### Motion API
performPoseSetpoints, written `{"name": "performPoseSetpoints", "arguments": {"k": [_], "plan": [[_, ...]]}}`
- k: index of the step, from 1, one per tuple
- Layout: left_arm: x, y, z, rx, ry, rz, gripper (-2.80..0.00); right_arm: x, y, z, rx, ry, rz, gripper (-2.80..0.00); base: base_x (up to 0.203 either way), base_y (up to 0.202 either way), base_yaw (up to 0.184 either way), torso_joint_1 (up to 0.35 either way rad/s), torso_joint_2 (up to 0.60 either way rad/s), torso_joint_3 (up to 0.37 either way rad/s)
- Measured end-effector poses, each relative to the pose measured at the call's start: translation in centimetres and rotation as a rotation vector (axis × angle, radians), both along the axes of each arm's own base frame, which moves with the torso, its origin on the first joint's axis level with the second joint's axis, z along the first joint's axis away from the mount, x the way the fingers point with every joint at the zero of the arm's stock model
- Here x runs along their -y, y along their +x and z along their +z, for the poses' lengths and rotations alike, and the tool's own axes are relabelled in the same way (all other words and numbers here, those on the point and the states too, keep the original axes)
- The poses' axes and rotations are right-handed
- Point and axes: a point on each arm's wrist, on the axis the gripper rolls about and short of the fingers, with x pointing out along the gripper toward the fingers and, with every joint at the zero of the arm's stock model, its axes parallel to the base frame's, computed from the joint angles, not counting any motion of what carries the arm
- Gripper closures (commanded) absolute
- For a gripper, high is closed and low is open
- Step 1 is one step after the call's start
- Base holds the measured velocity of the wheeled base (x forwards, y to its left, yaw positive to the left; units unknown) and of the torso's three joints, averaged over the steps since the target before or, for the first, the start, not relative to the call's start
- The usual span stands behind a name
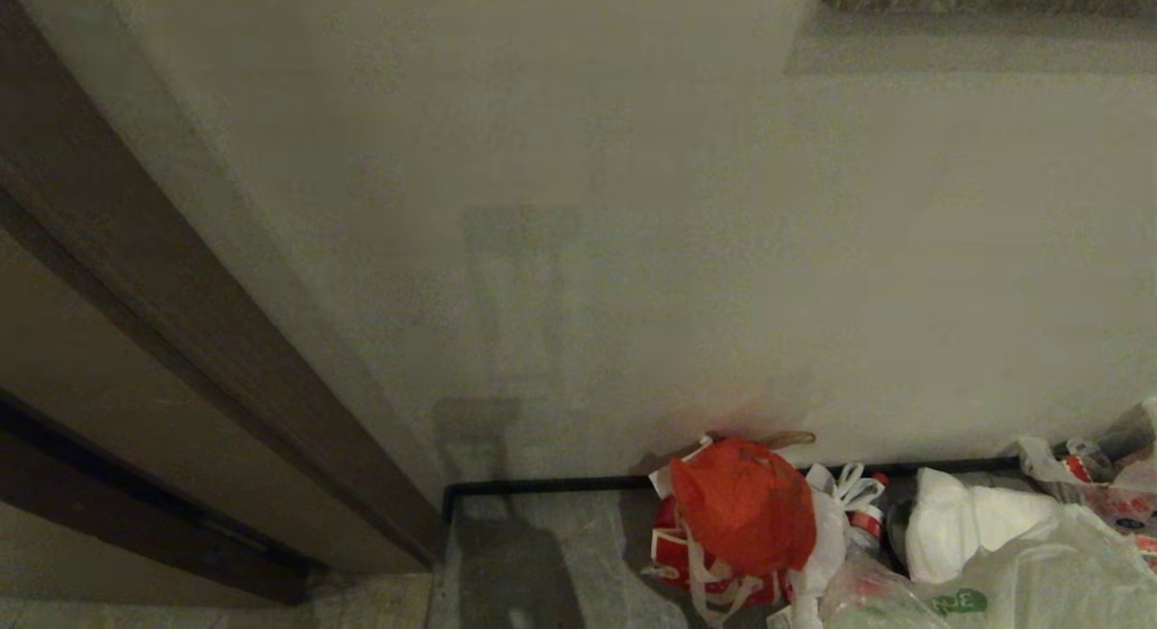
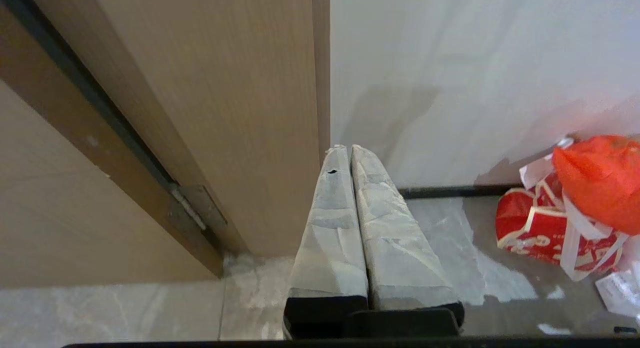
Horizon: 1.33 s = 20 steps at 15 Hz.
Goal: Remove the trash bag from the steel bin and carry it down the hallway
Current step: Put the trash bag at the door
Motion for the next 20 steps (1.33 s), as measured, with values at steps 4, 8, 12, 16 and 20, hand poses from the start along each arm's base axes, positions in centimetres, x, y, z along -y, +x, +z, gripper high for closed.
{"name": "performPoseSetpoints", "arguments": {"k": [4, 8, 12, 16, 20], "plan": [[0.0, 0.0, 0.0, 0.000, 0.000, 0.000, 0.00, 0.0, 0.0, 0.0, 0.001, 0.000, 0.000, 0.00, 0.000, 0.000, 0.000, 0.001, 0.00, -0.198], [0.0, 0.0, 0.0, 0.000, 0.000, 0.000, 0.00, 0.0, 0.0, 0.0, 0.001, -0.001, 0.000, 0.00, 0.000, 0.000, 0.000, 0.001, 0.00, -0.197], [0.0, 0.0, 0.0, 0.000, 0.001, 0.000, 0.00, 0.0, 0.0, 0.0, 0.003, -0.003, -0.001, 0.00, 0.000, 0.000, 0.000, 0.004, 0.00, -0.149], [0.0, 0.0, 0.0, 0.000, 0.001, 0.000, 0.00, 0.0, 0.0, 0.0, 0.005, -0.009, 0.001, 0.00, 0.000, 0.000, 0.000, 0.000, 0.00, -0.008], [0.0, 0.0, 0.0, 0.000, 0.001, 0.000, 0.00, -0.1, -0.9, 3.0, 0.024, -0.024, 0.048, 0.00, 0.000, 0.000, 0.000, 0.000, 0.00, 0.000]]}}
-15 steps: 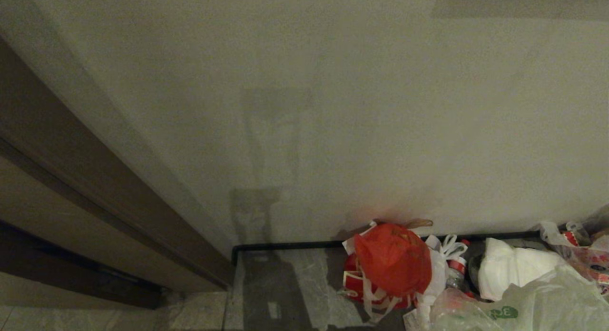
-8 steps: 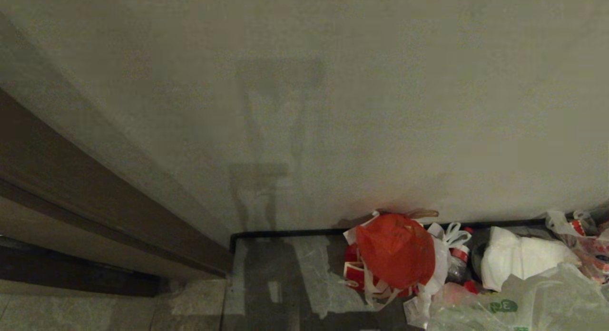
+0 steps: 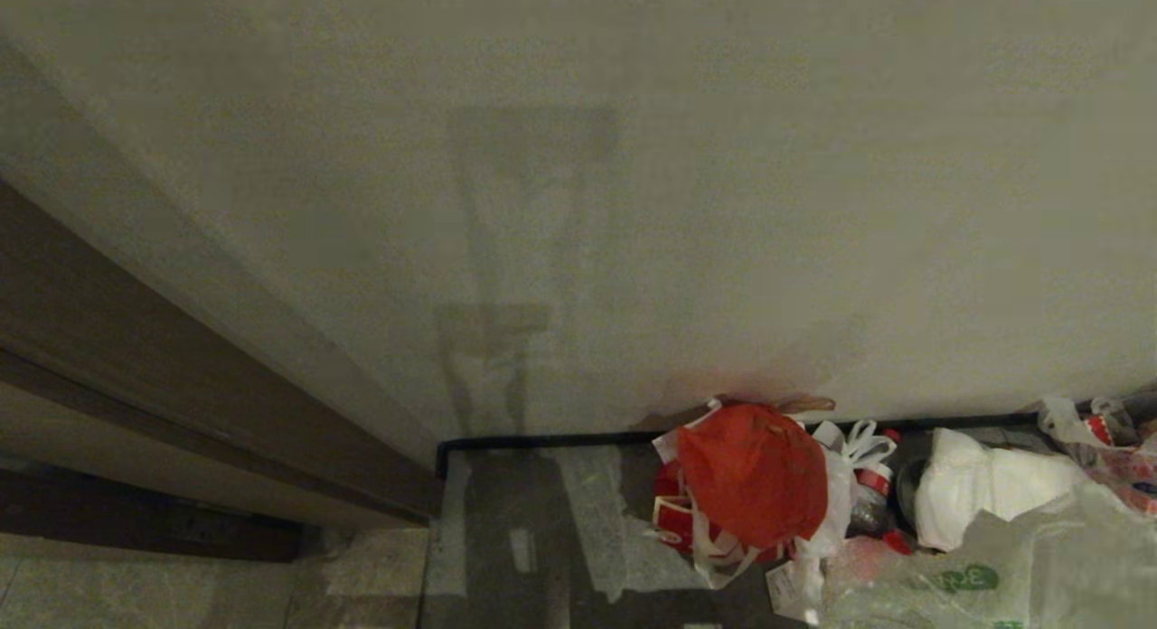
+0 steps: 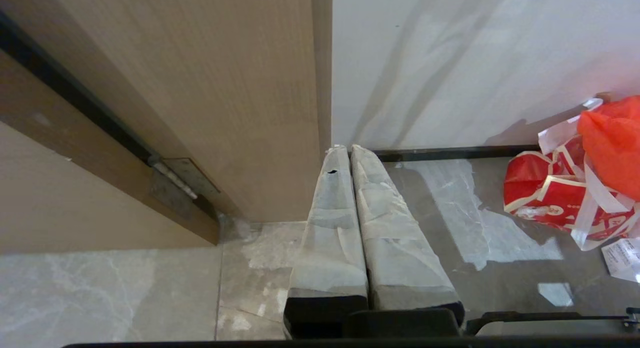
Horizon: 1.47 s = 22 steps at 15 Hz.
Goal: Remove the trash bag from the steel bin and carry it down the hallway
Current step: Put the trash bag at the door
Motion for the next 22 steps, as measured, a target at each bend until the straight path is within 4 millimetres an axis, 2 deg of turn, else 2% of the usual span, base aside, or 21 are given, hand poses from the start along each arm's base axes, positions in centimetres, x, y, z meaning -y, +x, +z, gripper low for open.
{"name": "performPoseSetpoints", "arguments": {"k": [3, 7, 10, 14, 15, 18, 22], "plan": [[0.0, 0.0, 0.0, 0.000, 0.000, 0.000, 0.00, -0.1, -0.9, 4.1, -0.130, -0.041, 0.046, 0.00, 0.000, 0.000, 0.000, 0.000, 0.00, 0.000], [0.0, 0.0, 0.0, 0.000, 0.000, 0.000, 0.00, 0.1, 1.1, 9.2, -0.302, -0.092, 0.128, 0.00, 0.000, 0.000, 0.000, 0.000, 0.00, 0.000], [0.0, 0.0, 0.0, 0.000, 0.000, 0.000, 0.00, -0.4, 5.6, 11.4, -0.425, -0.128, 0.162, 0.00, 0.000, 0.000, 0.000, 0.000, 0.00, 0.000], [0.0, 0.0, 0.0, 0.000, 0.000, 0.000, 0.00, -1.8, 12.0, 12.2, -0.577, -0.203, 0.187, 0.00, 0.000, 0.000, 0.000, 0.000, 0.00, 0.000], [0.0, 0.0, 0.0, 0.000, 0.000, 0.000, 0.00, -2.0, 13.1, 12.2, -0.602, -0.216, 0.188, -2.80, 0.000, 0.000, 0.000, 0.000, 0.00, 0.000], [0.0, 0.0, 0.0, 0.000, 0.000, 0.000, 0.00, -2.8, 15.8, 12.1, -0.673, -0.248, 0.191, -2.80, 0.000, 0.000, 0.000, 0.000, 0.00, 0.000], [0.0, 0.0, 0.0, 0.000, 0.000, 0.000, 0.00, -3.1, 16.1, 12.0, -0.686, -0.262, 0.190, -2.80, 0.000, 0.000, 0.000, 0.000, 0.00, 0.000]]}}
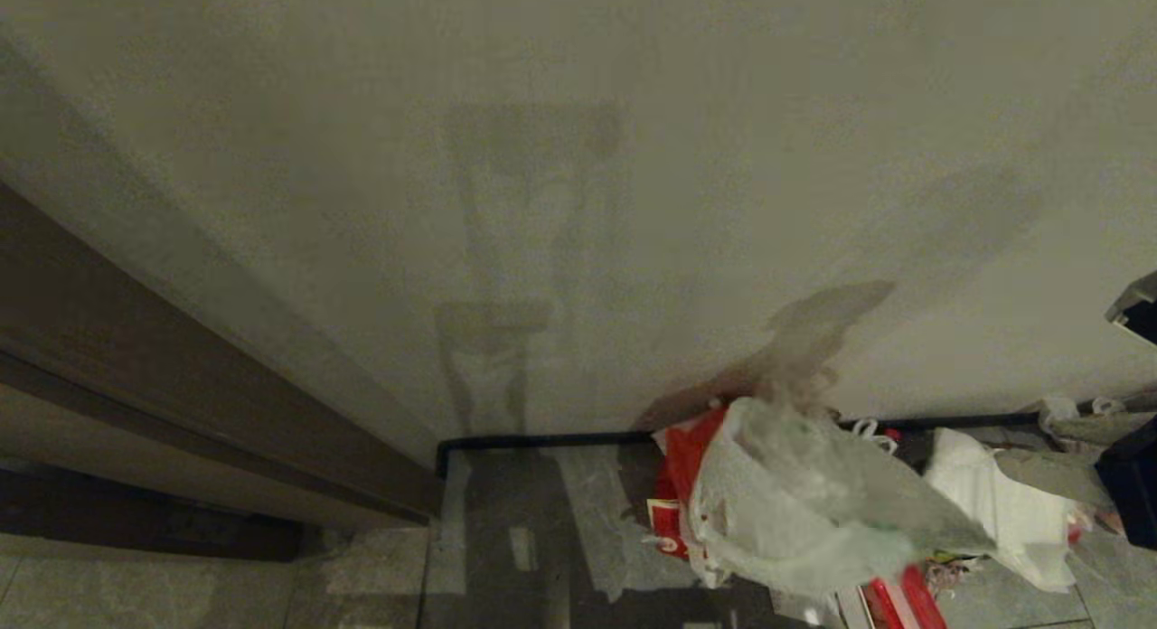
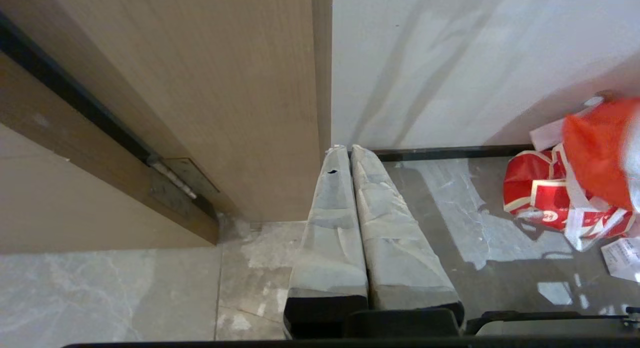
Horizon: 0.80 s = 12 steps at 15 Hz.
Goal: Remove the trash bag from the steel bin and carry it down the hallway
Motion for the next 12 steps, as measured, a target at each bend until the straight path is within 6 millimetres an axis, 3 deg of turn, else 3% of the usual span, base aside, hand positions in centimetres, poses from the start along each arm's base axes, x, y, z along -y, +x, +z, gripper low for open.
{"name": "performPoseSetpoints", "arguments": {"k": [4, 5, 10, 12], "plan": [[0.0, 0.0, 0.0, 0.000, 0.000, 0.000, 0.00, 0.6, -1.9, -0.2, 0.040, 0.028, -0.062, -2.80, 0.000, 0.000, 0.000, 0.000, 0.00, 0.000], [0.0, 0.0, 0.0, 0.000, 0.000, 0.000, 0.00, 0.9, -2.9, -0.3, 0.054, 0.053, -0.084, 0.00, 0.000, 0.000, 0.000, 0.000, 0.00, 0.000], [0.0, 0.0, 0.0, 0.000, 0.000, 0.000, 0.00, 2.9, -8.3, -2.1, 0.145, 0.109, -0.239, 0.00, 0.000, 0.000, 0.000, 0.000, 0.00, 0.000], [0.0, 0.0, 0.0, 0.000, 0.000, 0.000, 0.00, 3.2, -10.8, -3.7, 0.197, 0.119, -0.278, 0.00, 0.000, 0.000, 0.000, 0.000, 0.00, 0.000]]}}
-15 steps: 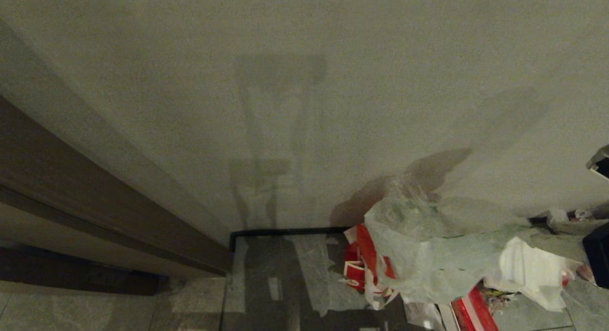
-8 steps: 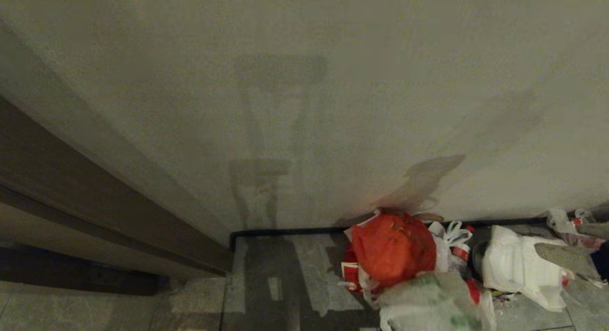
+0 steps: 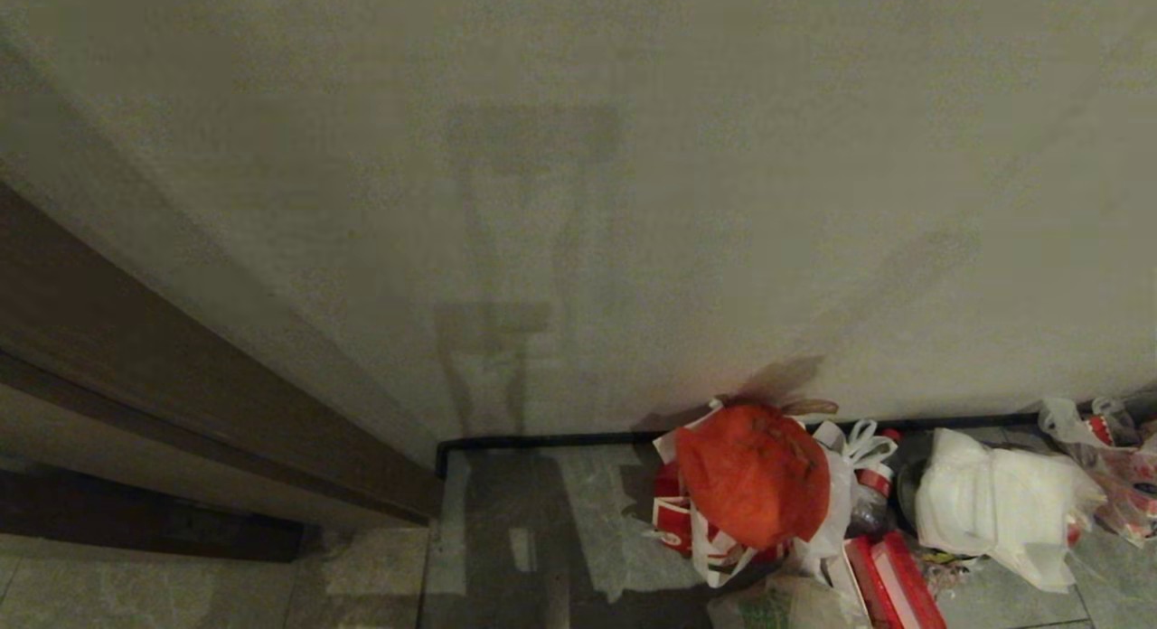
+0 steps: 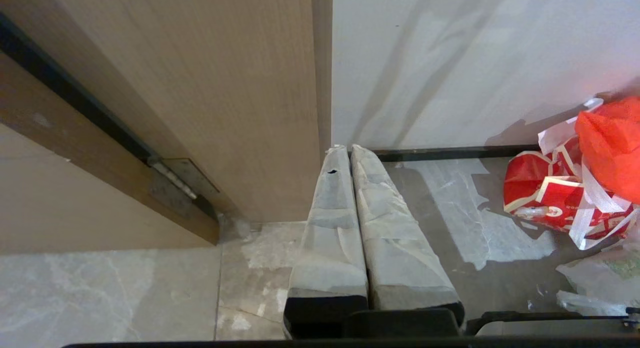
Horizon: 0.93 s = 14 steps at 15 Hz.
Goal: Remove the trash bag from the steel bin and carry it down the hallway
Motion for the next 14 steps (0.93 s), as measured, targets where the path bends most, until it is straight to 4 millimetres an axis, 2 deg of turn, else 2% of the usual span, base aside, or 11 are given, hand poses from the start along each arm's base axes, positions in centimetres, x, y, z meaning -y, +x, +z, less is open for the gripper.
{"name": "performPoseSetpoints", "arguments": {"k": [2, 5, 6, 10, 14], "plan": [[0.0, 0.0, 0.0, 0.000, 0.000, 0.000, 0.00, 0.1, -1.8, -2.9, 0.055, 0.002, -0.030, 0.00, 0.000, 0.000, 0.000, 0.000, 0.00, 0.000], [0.0, 0.0, 0.0, 0.000, 0.000, 0.000, 0.00, 0.1, -2.7, -7.1, 0.156, 0.005, -0.060, 0.00, 0.000, 0.000, 0.000, 0.000, 0.00, 0.000], [0.0, 0.0, 0.0, 0.000, 0.000, 0.000, 0.00, 0.1, -2.9, -8.0, 0.197, 0.011, -0.066, 0.00, 0.000, 0.000, 0.000, 0.000, 0.00, 0.000], [0.0, 0.0, 0.0, 0.000, 0.000, 0.000, 0.00, 0.0, -4.5, -10.7, 0.289, 0.041, -0.024, 0.00, 0.000, 0.000, 0.000, 0.000, 0.00, 0.000], [0.0, 0.0, 0.0, 0.000, 0.000, 0.000, 0.00, 0.0, -4.8, -11.5, 0.333, 0.061, -0.005, 0.00, 0.000, 0.000, 0.000, 0.000, 0.00, 0.000]]}}
